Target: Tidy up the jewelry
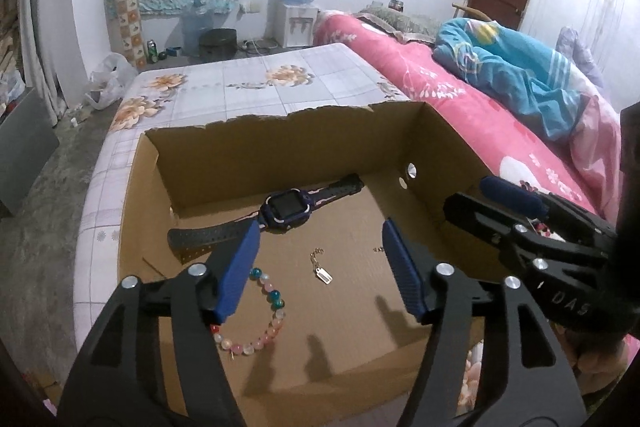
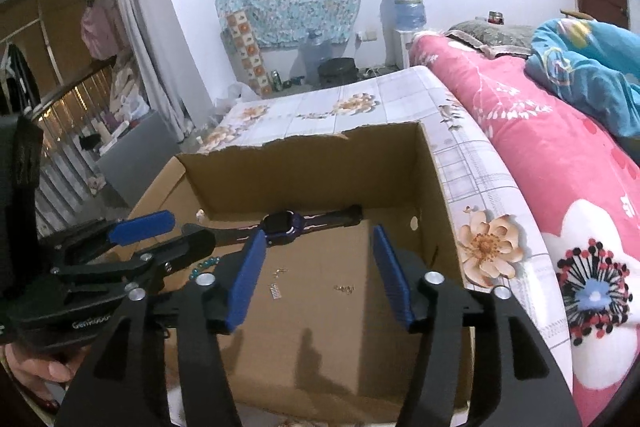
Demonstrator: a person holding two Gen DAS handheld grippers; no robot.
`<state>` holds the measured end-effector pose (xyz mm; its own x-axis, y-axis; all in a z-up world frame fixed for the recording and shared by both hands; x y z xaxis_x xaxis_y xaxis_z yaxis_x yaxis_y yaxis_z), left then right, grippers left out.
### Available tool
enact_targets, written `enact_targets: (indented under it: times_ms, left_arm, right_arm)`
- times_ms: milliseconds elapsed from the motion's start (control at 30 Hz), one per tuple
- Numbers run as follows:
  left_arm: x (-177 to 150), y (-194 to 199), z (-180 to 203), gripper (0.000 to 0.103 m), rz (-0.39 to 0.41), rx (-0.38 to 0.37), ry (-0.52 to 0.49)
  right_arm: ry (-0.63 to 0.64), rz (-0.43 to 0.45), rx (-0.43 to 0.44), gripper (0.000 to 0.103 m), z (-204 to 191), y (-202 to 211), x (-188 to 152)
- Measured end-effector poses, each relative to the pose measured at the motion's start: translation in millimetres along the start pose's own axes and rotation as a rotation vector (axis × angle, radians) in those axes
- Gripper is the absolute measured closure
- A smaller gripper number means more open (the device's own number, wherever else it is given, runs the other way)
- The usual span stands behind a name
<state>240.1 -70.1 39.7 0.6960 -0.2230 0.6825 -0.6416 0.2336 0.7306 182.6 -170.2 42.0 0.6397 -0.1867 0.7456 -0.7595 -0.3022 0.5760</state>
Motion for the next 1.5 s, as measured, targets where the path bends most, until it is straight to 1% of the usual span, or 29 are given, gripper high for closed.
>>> enact_targets:
  times_ms: [167,333,433,733,1067,1500]
  left_arm:
    - [-4.9,12.6,0.8,0.035,0.002,0.004,0.000]
    - [-11.6,26.6,-3.2,0.031,0.016,-0.012,0.032]
    - [-17.1,33.2,-4.5,0.031,0.013,-0.010,0.034]
    - [-30.8,57.5,-10.6,0.026,0.039,-0.001,0.050]
    - [-43.0,69.8,-17.4,0.023,0.039,0.006,0.079]
    - [-51.0,78.7,-21.1,0.021,0.039,0.021,0.090]
  right_arm:
    - [-0.009,0.024,0.009,0.030,-3.7,14.2,-1.7]
    - [-0.001,0.042,0.012,0.022,-10.5,25.6,-4.1]
    - [0.010,0.051,0.017,0.020,-15.8,32.4,-4.5]
    - [0.033,0.092,0.023,0.015,-27.4,55.1,-4.5]
    - [0.047,0.102,0.024,0.009,-37.4,70.5,-11.7]
    - [0.060,0.110,0.033,0.008,-45.6,81.3,-16.4]
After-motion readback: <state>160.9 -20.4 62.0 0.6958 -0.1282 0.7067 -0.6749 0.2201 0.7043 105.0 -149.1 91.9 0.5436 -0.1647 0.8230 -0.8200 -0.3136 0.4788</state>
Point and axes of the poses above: each gripper's, at about its wrist camera, not at the fingertips, and y roughly against the way its jaws point, z to its right, x to its top, the point moved 8 cm from there along -y, roughly the way its jaws point, and after that the axes turned 8 degrees about x, right-handed, at the moved point
